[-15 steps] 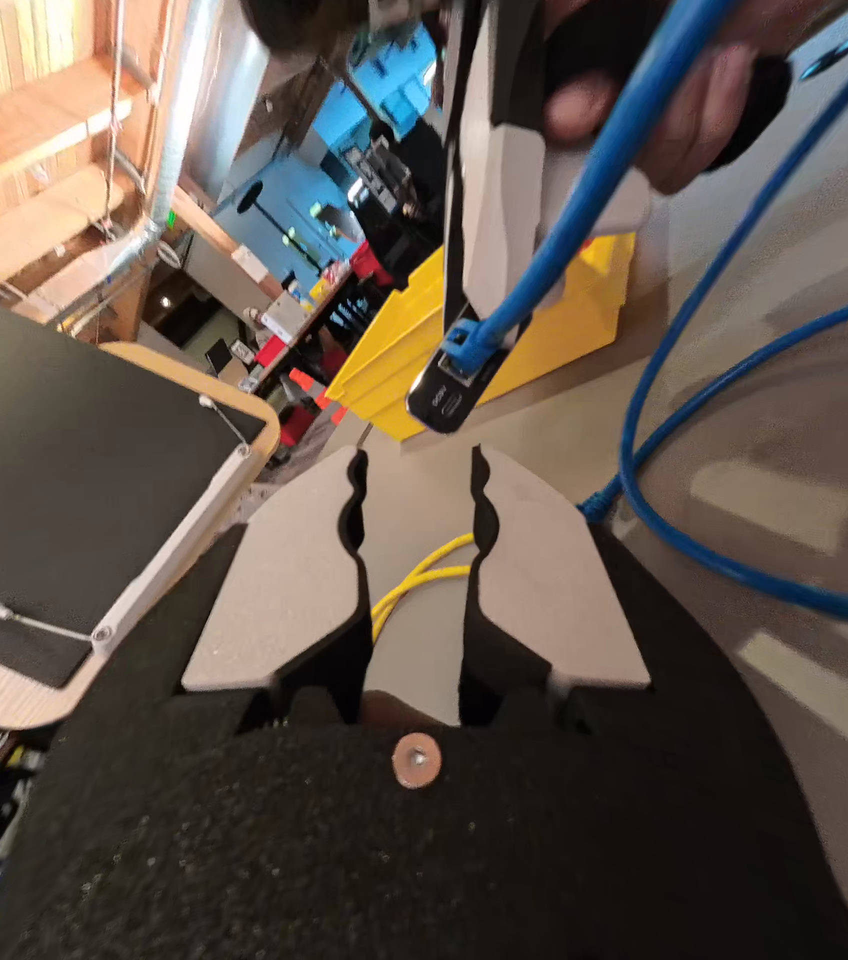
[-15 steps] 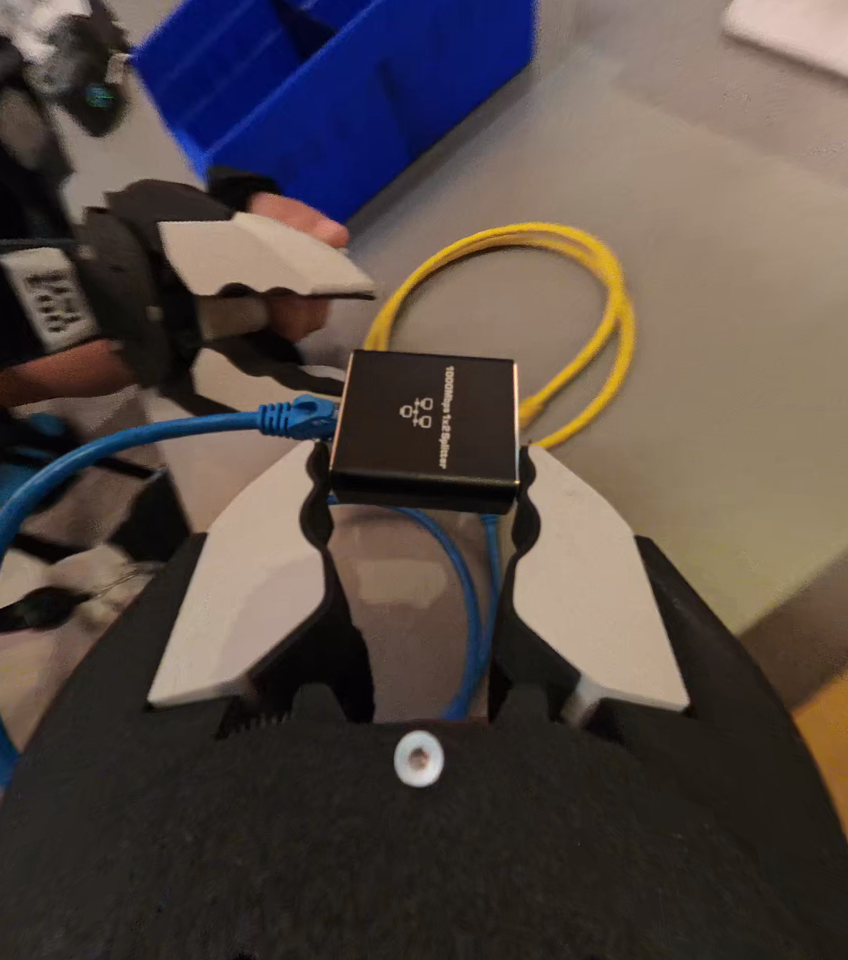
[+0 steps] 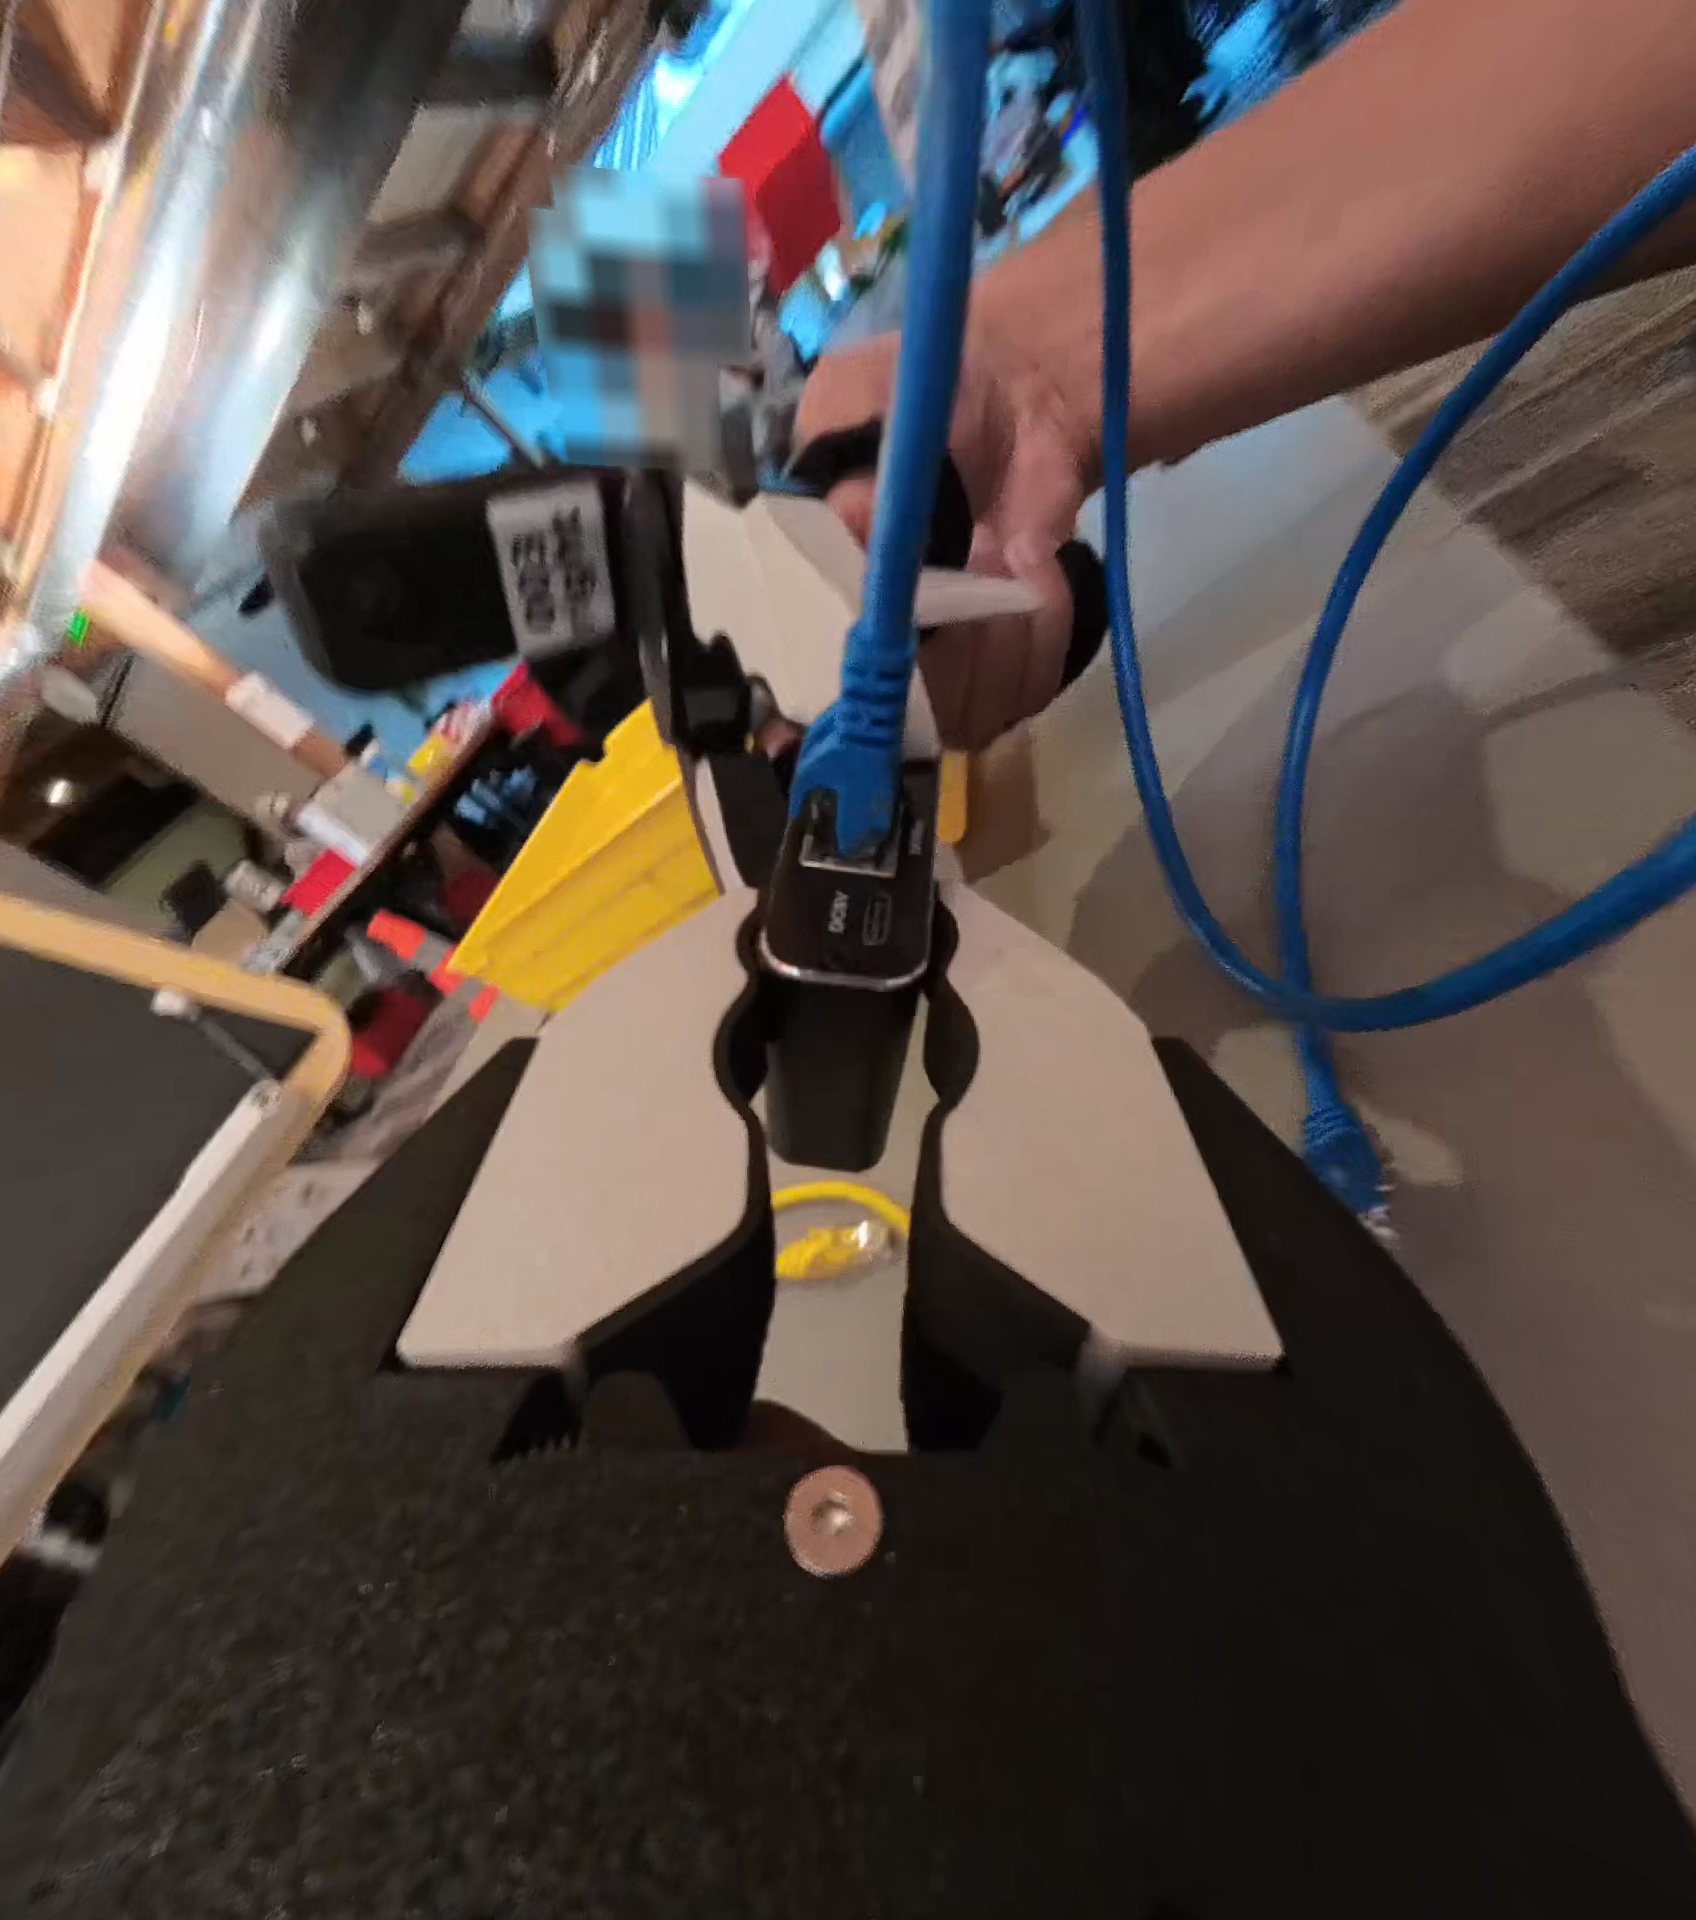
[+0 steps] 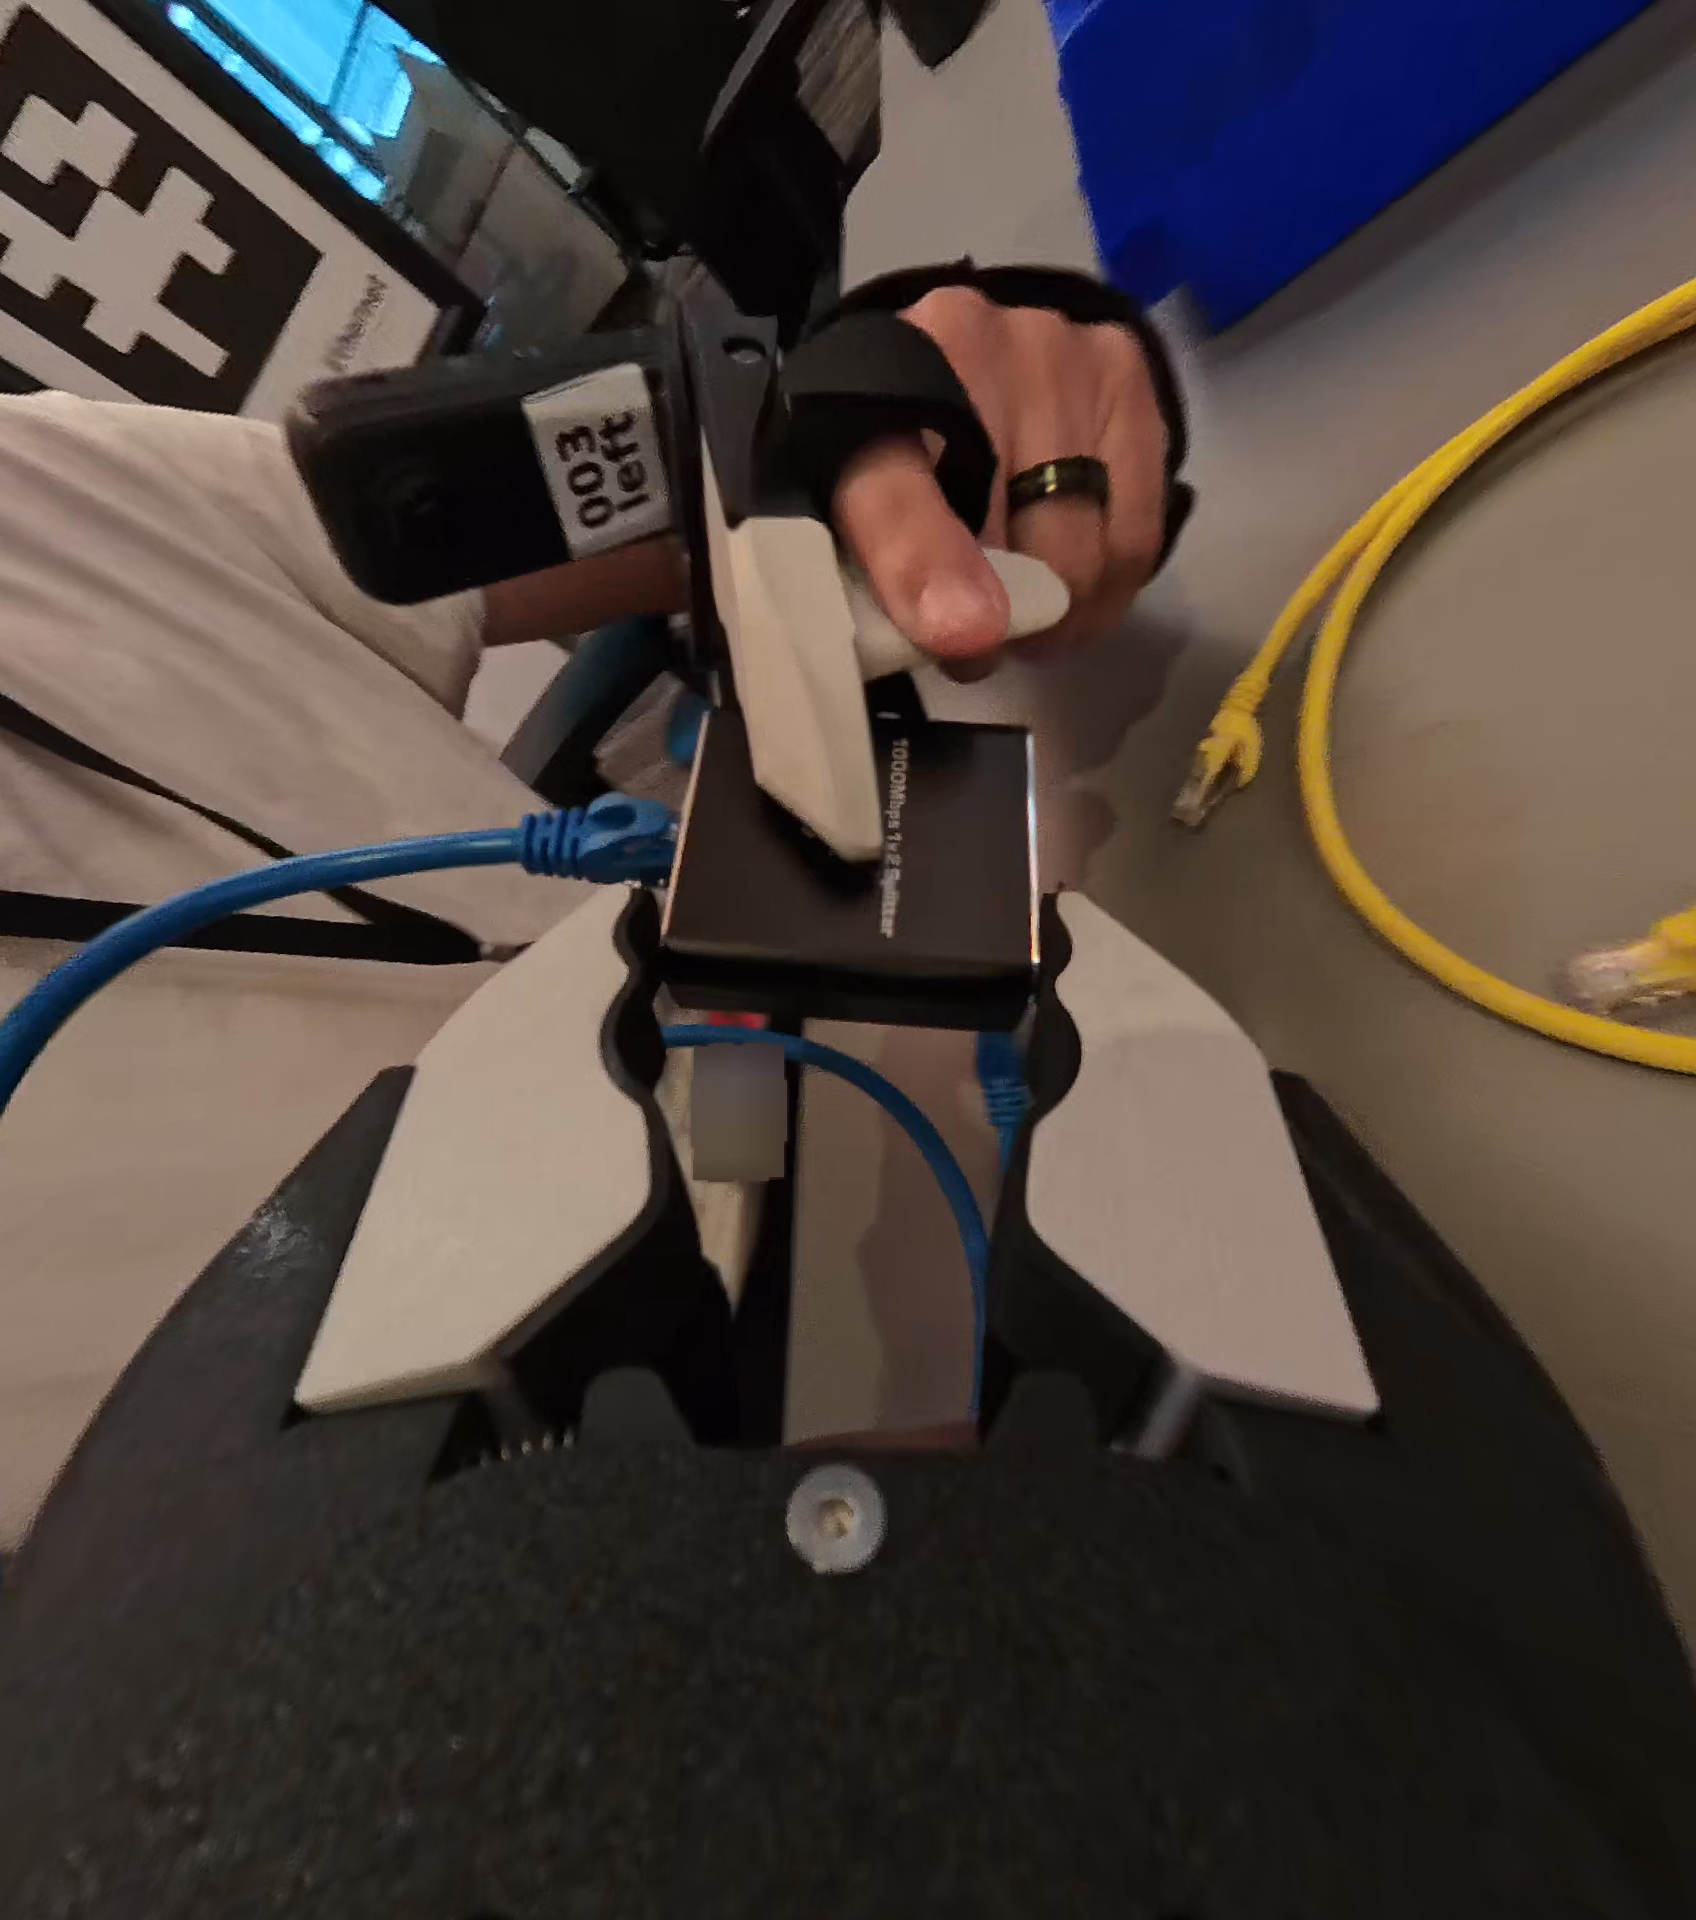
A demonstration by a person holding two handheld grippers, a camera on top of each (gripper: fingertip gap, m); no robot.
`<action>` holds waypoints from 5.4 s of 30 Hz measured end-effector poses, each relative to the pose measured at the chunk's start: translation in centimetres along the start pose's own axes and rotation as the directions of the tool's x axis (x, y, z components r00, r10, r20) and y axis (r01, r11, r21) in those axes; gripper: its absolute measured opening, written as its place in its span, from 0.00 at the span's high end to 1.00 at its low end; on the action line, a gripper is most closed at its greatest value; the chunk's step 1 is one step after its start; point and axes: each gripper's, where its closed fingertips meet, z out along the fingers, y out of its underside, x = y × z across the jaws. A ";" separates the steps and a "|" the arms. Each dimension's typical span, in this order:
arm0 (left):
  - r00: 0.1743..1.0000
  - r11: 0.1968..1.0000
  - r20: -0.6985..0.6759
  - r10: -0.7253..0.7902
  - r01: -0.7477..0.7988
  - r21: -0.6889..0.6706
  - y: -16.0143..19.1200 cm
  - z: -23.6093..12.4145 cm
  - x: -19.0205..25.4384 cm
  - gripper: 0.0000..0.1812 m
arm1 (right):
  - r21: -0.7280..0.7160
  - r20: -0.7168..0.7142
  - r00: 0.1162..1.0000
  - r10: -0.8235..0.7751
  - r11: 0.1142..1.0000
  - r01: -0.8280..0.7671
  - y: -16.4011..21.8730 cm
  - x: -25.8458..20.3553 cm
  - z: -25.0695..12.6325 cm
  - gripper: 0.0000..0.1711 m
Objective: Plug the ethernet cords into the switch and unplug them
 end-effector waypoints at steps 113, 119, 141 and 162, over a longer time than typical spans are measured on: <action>0.938 0.852 0.347 -0.003 0.185 -0.490 10.7 -1.3 -6.9 0.87 | -0.022 -0.983 -0.178 0.034 0.952 0.305 2.3 -3.9 -24.0 0.93; 0.949 0.852 0.314 0.040 0.132 -0.507 10.4 -0.8 -6.0 0.87 | 0.128 -0.906 -0.350 0.237 0.943 0.306 2.3 -5.3 -37.6 0.93; 0.951 0.896 0.298 0.085 0.058 -0.441 8.8 -0.7 -5.9 0.86 | -0.012 -0.996 -0.062 -0.057 0.827 -0.562 13.0 16.4 -34.2 0.81; 0.966 0.981 0.242 0.095 -0.131 0.140 -1.7 -1.5 -3.3 0.86 | 0.385 -0.158 0.987 -0.012 0.920 0.073 -4.5 -0.3 0.0 0.55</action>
